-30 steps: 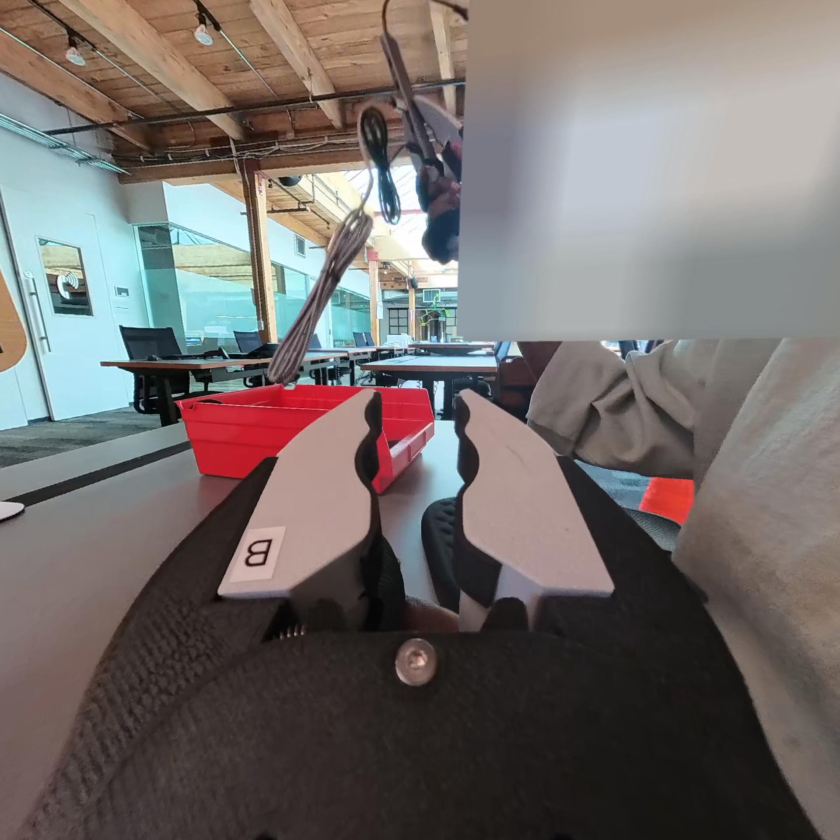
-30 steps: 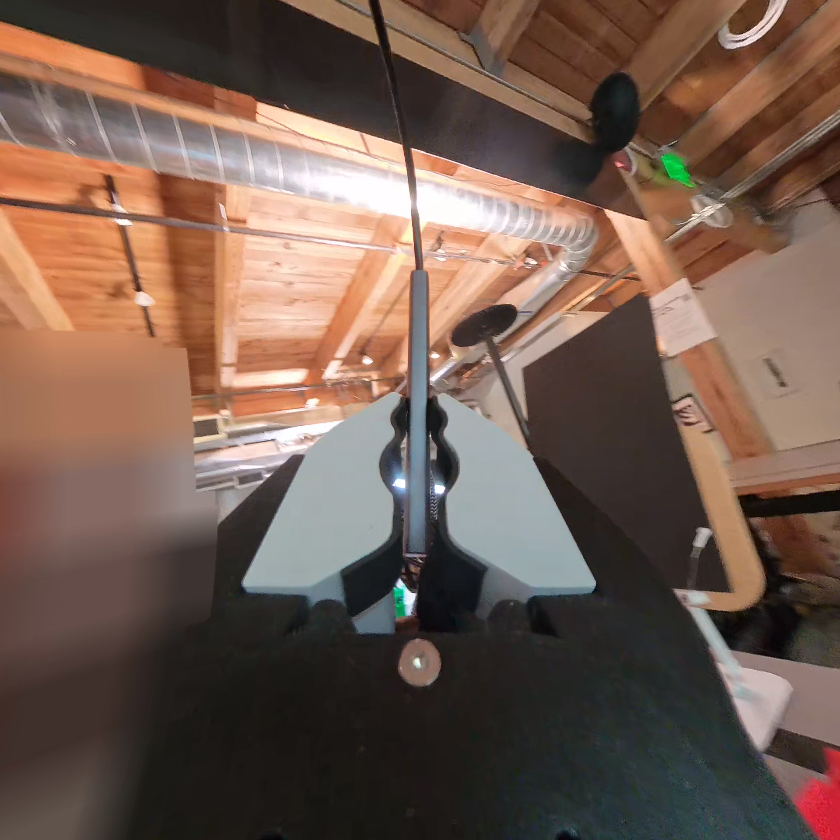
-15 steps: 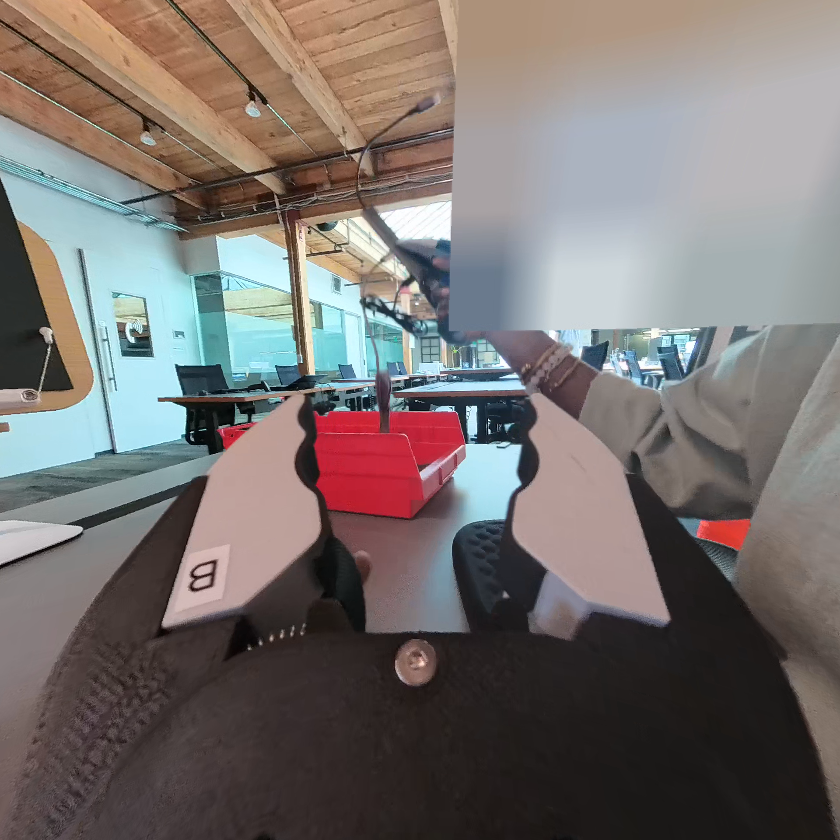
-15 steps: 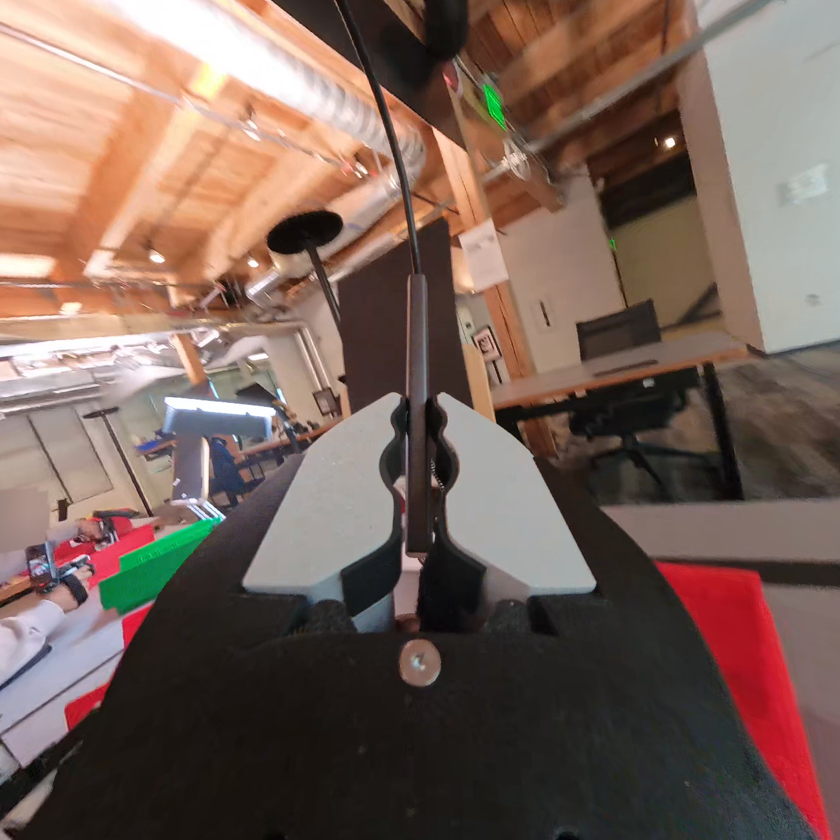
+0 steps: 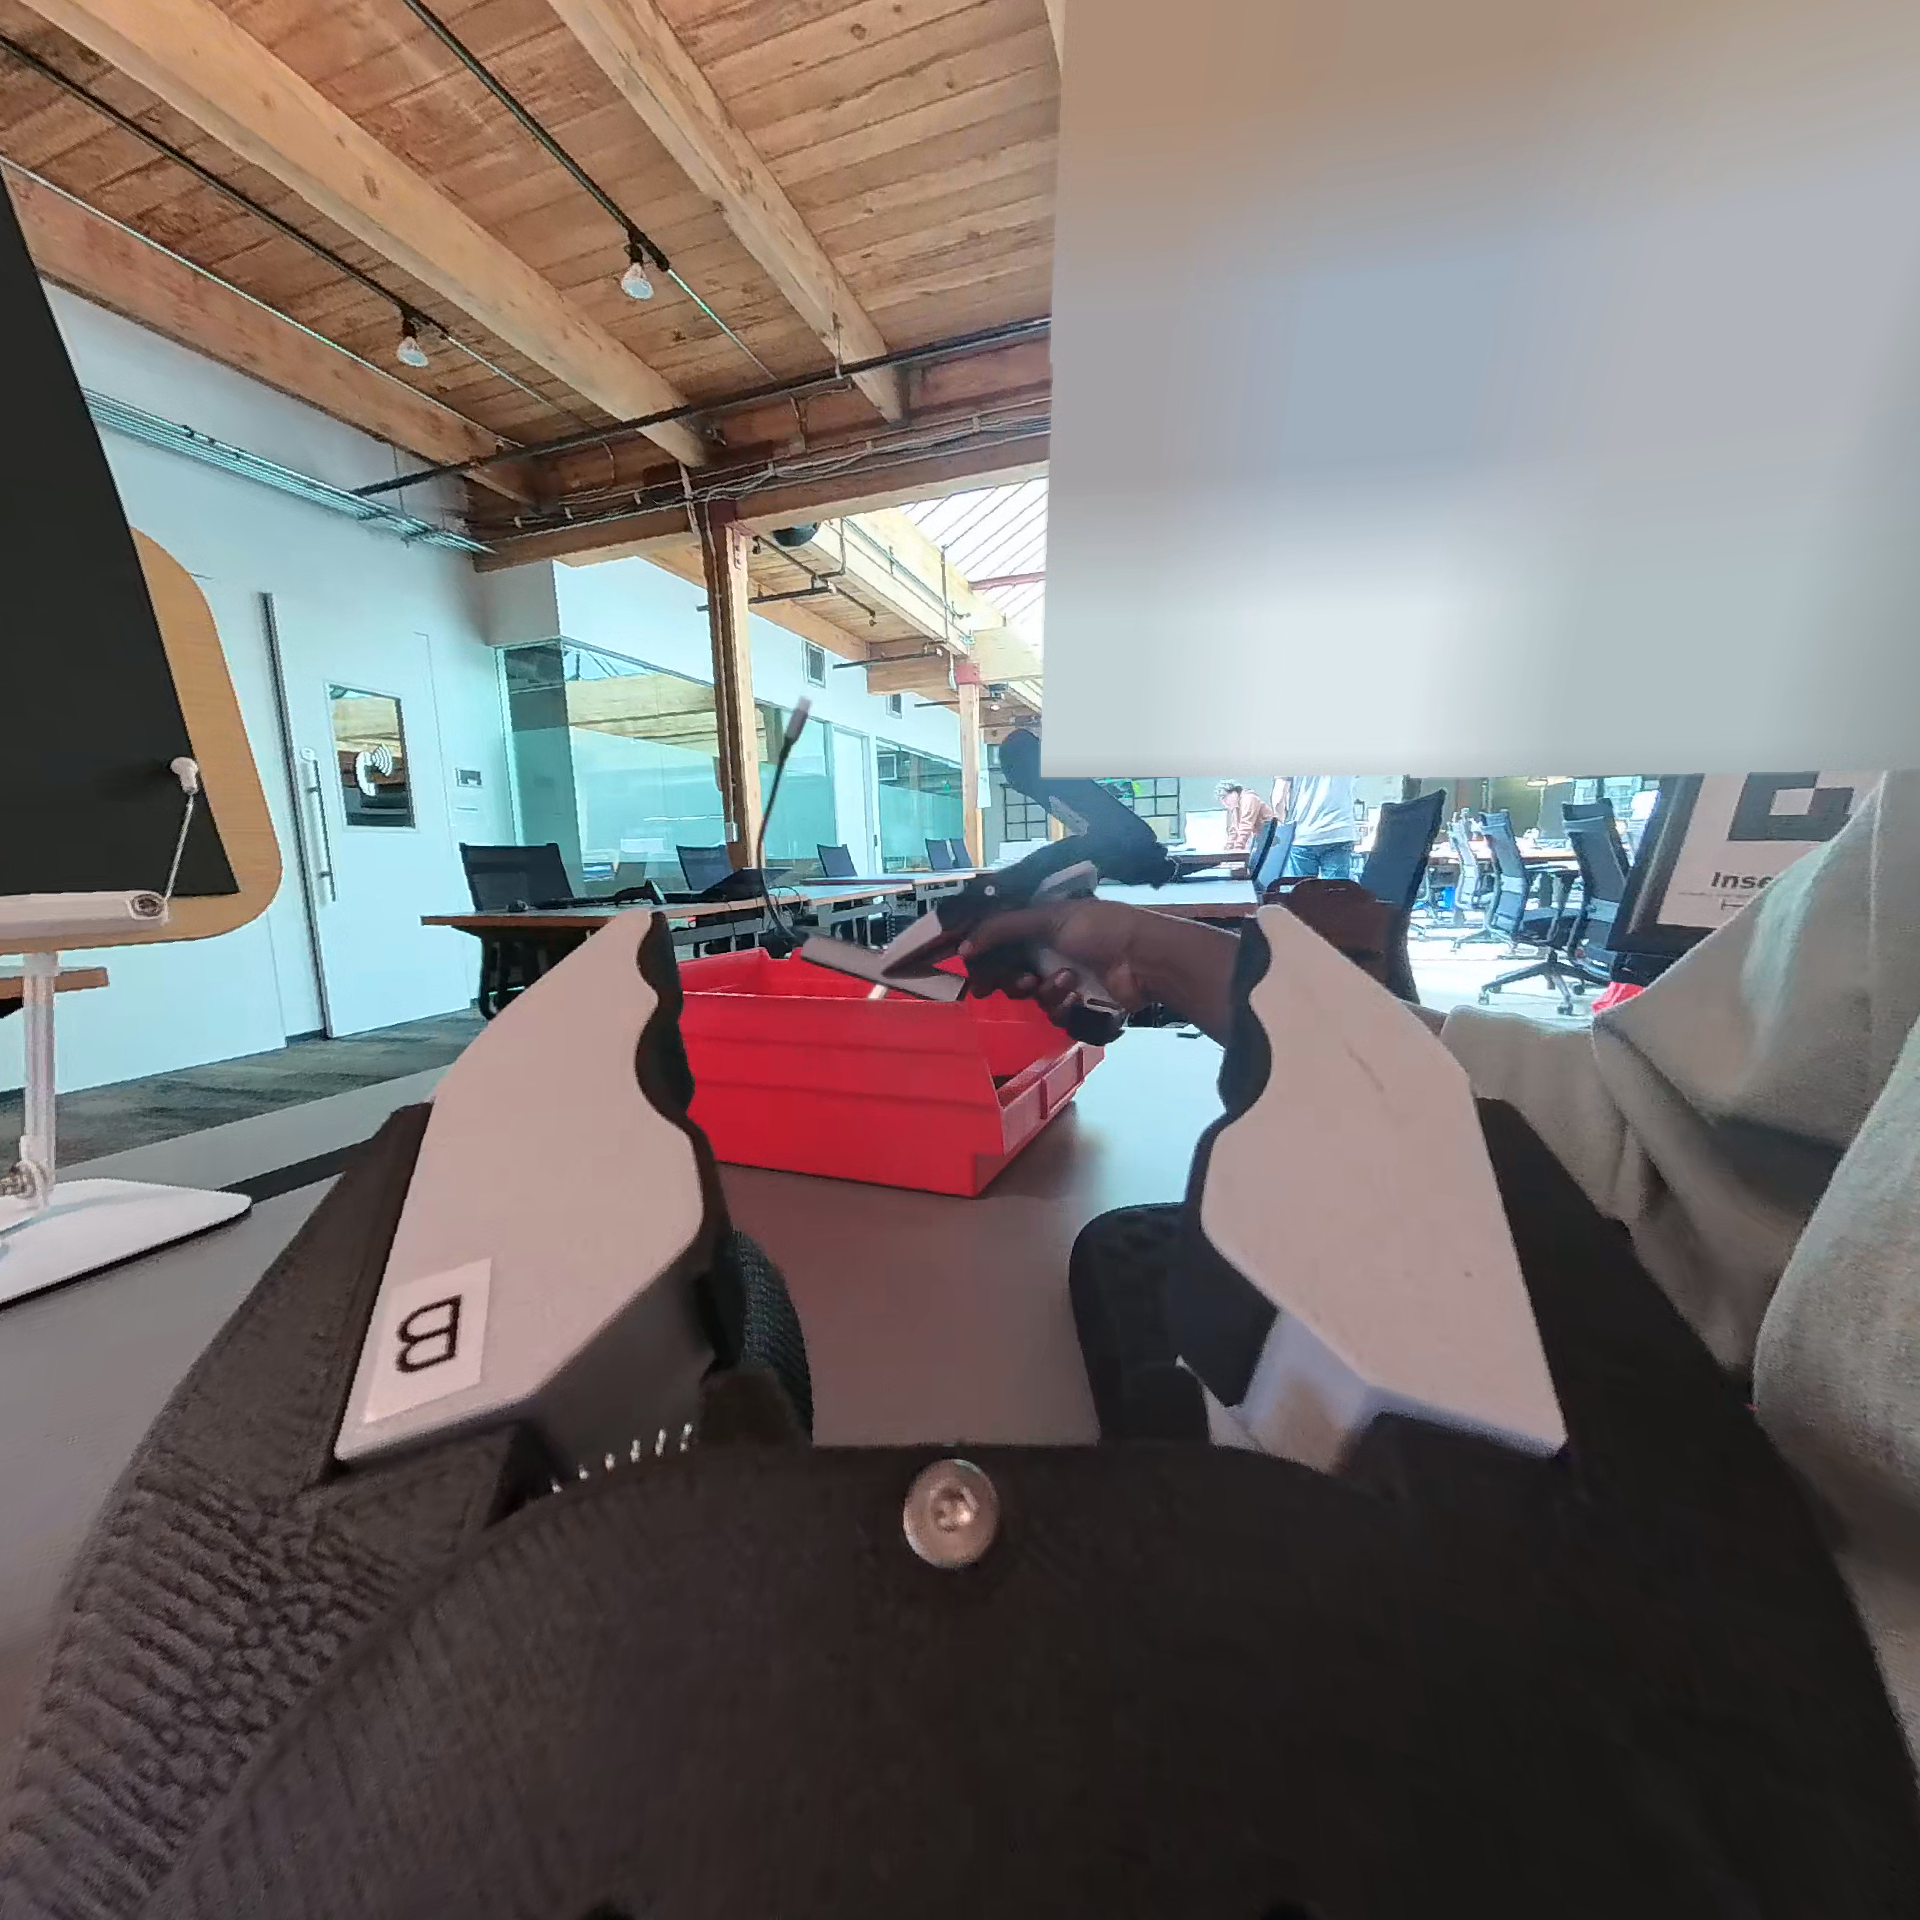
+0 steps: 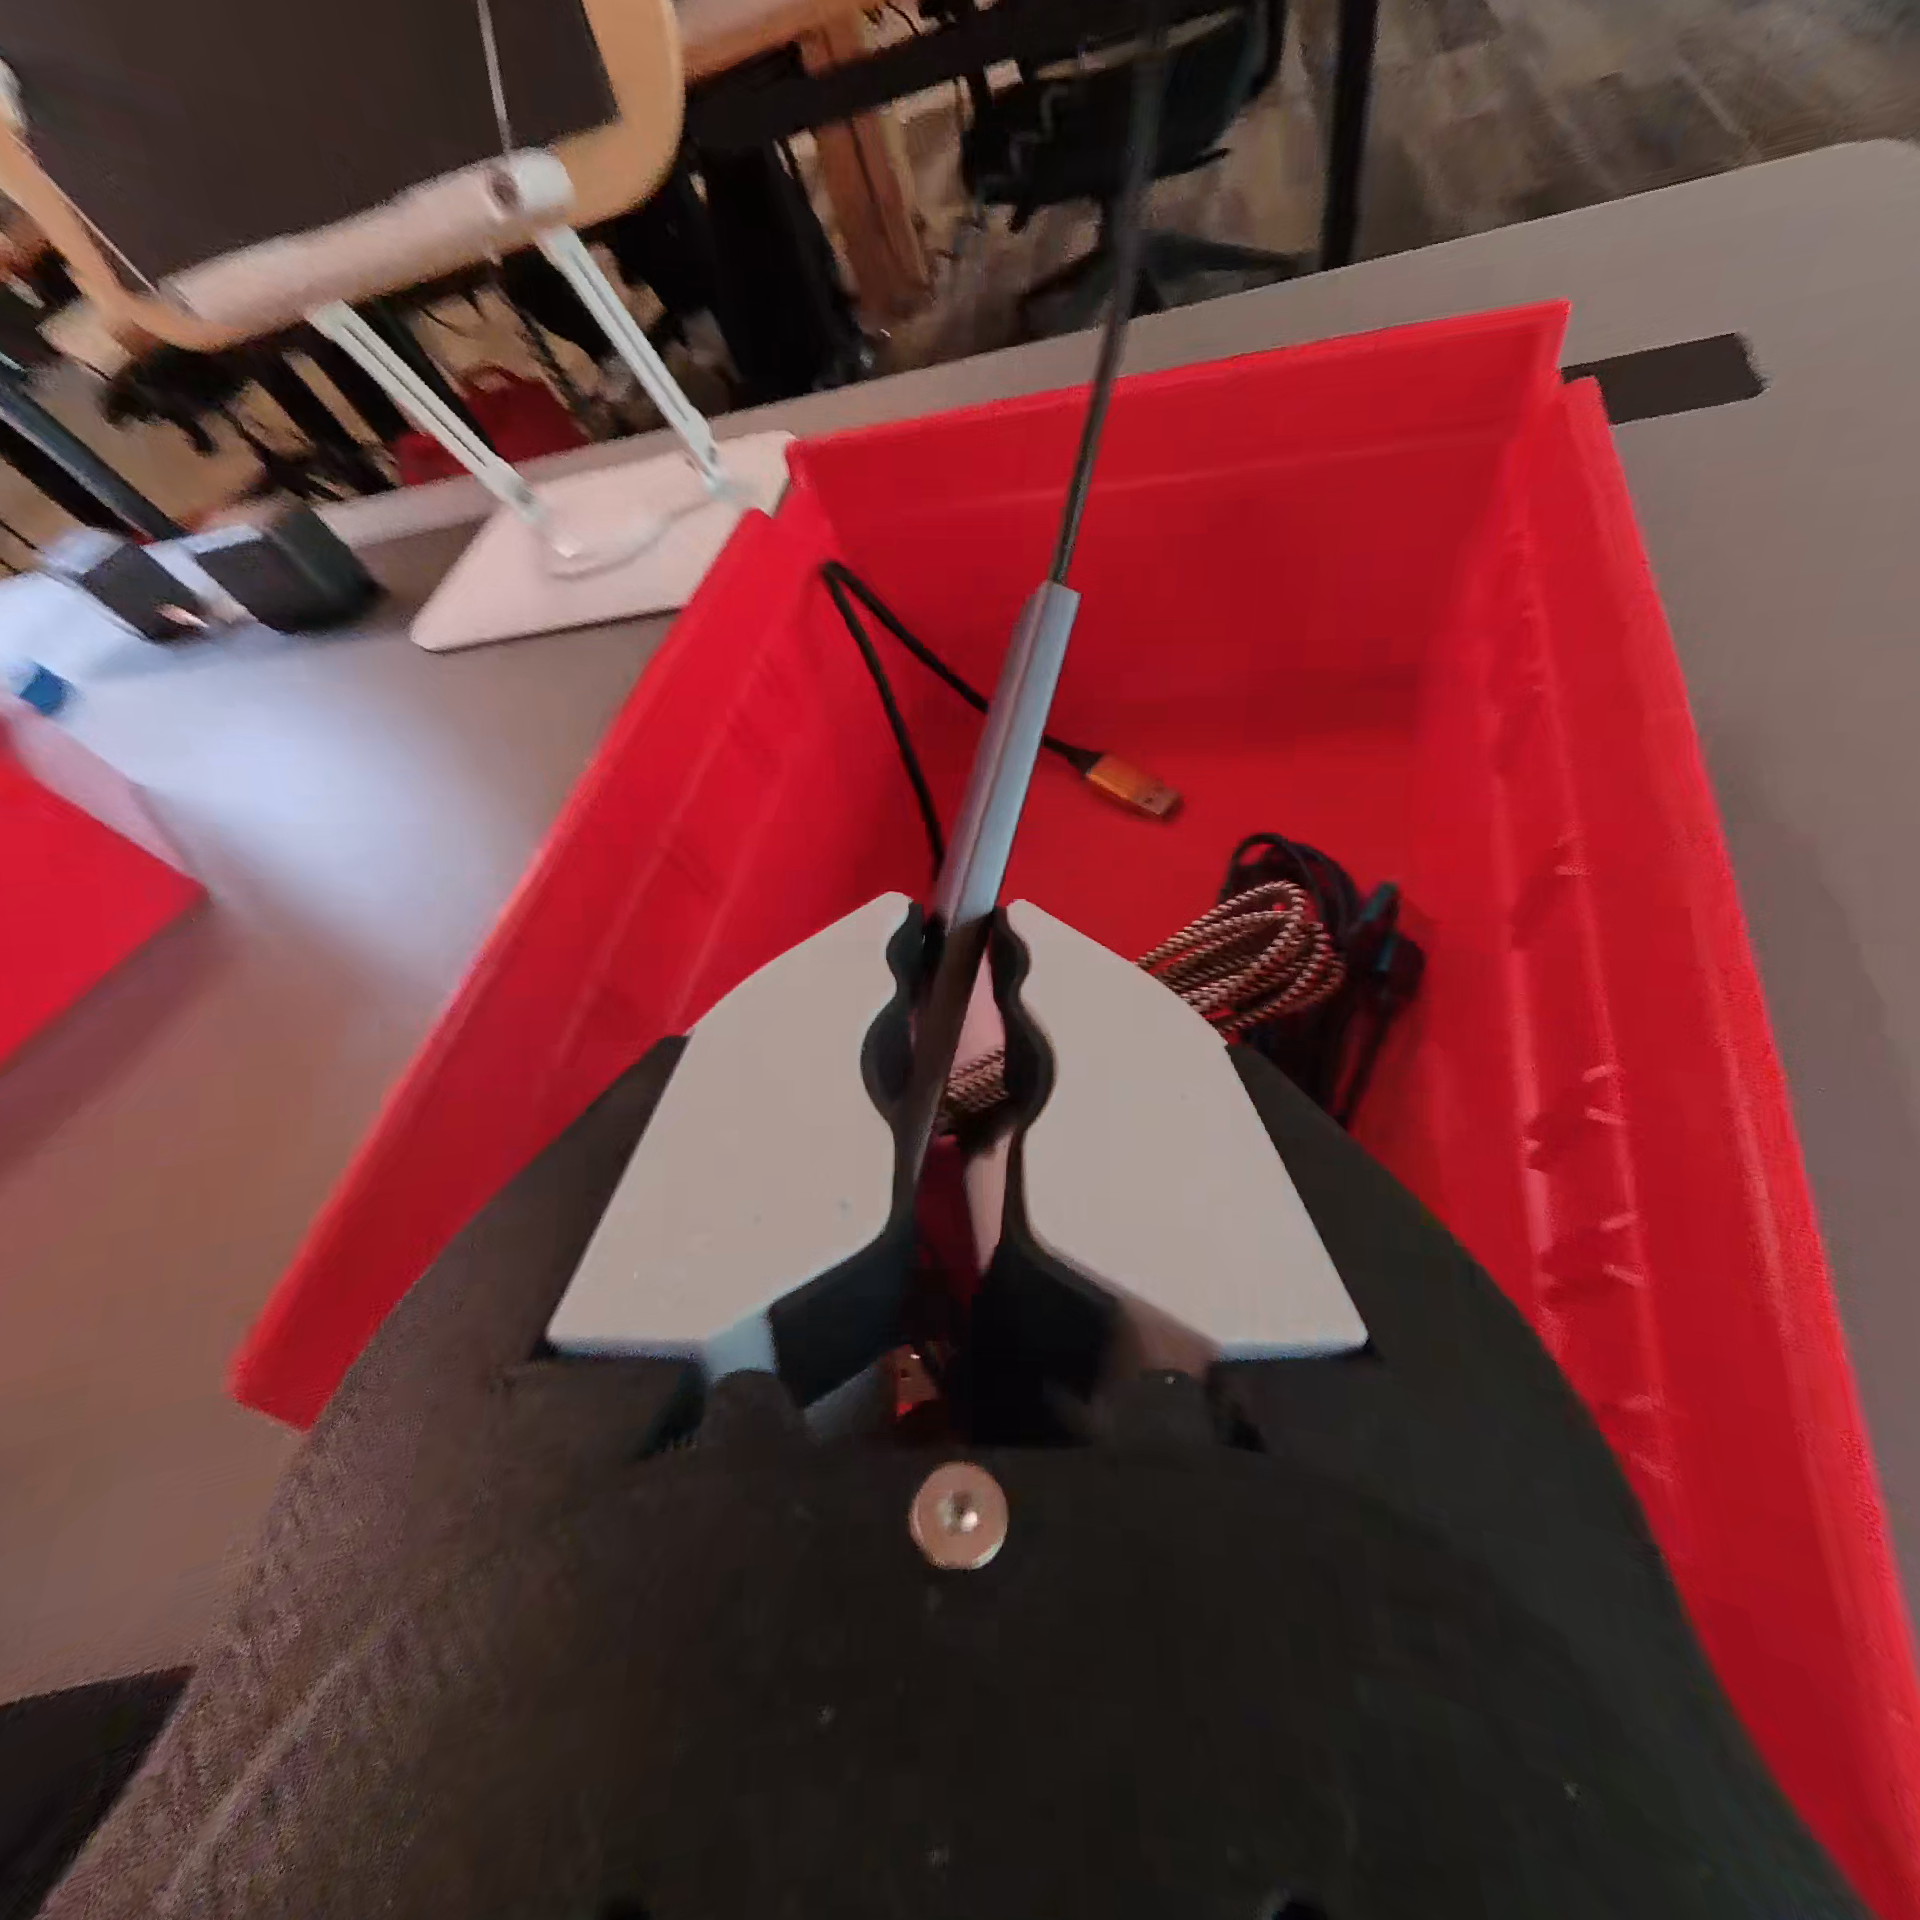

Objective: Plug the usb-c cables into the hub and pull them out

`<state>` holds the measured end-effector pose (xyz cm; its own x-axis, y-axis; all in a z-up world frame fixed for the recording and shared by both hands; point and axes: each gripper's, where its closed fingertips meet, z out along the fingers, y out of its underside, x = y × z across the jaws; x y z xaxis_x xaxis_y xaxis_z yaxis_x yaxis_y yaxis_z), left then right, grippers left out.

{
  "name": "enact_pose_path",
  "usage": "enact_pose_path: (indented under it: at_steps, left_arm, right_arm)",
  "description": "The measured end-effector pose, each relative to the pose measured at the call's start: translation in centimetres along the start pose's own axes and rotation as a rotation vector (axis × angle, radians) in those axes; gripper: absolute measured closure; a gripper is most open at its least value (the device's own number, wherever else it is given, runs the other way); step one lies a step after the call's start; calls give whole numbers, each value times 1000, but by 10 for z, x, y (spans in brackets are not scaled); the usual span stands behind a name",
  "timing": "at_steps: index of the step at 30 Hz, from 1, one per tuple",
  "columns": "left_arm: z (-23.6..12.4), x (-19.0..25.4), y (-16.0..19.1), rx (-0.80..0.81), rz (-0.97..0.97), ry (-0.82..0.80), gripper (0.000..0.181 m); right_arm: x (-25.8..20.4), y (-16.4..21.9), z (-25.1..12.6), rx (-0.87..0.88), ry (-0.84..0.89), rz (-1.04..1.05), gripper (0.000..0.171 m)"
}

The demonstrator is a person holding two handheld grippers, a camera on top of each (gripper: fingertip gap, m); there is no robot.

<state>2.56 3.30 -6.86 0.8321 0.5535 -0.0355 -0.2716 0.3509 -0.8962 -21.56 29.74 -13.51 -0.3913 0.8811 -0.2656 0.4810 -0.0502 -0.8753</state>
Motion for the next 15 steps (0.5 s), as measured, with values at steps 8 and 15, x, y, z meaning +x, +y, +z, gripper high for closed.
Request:
enact_pose_path:
  at_steps: [8,15]
  left_arm:
    - [-1,-9,-1,7,3,-55,79]
    - [2,-17,4,-50,88,-148,48]
  right_arm:
    - [30,20,-5,-213,385,-433,118]
    - [-25,-20,-44,160,292,-316,64]
